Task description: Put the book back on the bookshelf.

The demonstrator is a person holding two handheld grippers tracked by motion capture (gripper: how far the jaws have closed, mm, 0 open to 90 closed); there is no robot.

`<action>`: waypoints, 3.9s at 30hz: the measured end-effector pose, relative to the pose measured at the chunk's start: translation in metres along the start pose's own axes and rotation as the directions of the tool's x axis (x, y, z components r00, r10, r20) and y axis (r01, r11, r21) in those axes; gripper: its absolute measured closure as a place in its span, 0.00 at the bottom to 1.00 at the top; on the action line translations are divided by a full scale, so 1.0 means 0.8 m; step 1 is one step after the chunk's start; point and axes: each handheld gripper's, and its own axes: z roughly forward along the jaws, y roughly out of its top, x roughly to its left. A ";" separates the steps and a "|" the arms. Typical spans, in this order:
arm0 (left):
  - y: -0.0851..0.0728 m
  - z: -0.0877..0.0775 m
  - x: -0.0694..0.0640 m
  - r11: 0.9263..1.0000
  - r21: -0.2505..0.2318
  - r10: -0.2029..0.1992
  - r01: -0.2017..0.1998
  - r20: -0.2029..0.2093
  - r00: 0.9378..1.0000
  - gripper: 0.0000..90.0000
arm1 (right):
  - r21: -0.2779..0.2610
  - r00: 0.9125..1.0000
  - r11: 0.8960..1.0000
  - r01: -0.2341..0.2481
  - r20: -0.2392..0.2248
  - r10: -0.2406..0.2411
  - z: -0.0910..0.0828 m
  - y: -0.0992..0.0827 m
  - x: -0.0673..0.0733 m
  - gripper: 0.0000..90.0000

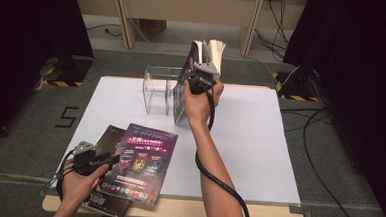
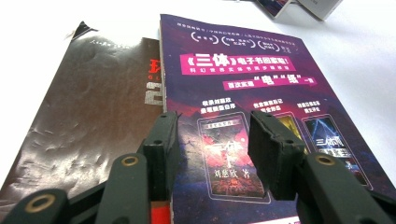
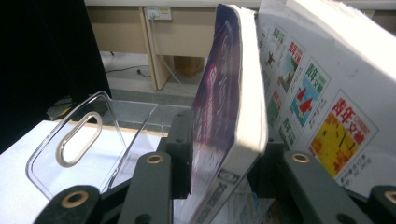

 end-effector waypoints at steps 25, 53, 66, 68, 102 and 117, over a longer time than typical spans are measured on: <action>0.000 0.000 0.000 1.000 0.004 -0.002 0.002 -0.003 1.000 0.59 | 0.033 0.996 0.997 -0.066 -0.063 0.068 -0.029 -0.039 -0.008 0.70; 0.003 -0.002 0.002 1.000 0.006 -0.013 0.013 -0.017 1.000 0.58 | 0.115 0.991 0.991 -0.075 -0.101 0.087 -0.056 -0.079 -0.015 0.69; 0.006 0.006 0.011 0.999 0.041 -0.032 0.033 -0.035 0.999 0.54 | 0.261 0.984 0.964 -0.058 -0.150 0.100 -0.050 -0.122 -0.009 0.69; 0.006 0.008 0.012 0.998 0.050 -0.034 0.036 -0.037 0.999 0.53 | 0.296 0.981 0.954 -0.054 -0.160 0.105 -0.046 -0.134 -0.004 0.69; -0.001 0.027 0.021 0.989 0.130 -0.071 0.072 -0.013 0.997 0.55 | 0.487 0.957 0.873 -0.020 -0.243 0.157 -0.002 -0.188 0.032 0.66; -0.003 0.029 0.022 0.988 0.139 -0.070 0.069 -0.005 0.998 0.59 | 0.532 0.952 0.847 -0.017 -0.250 0.176 0.025 -0.187 0.031 0.64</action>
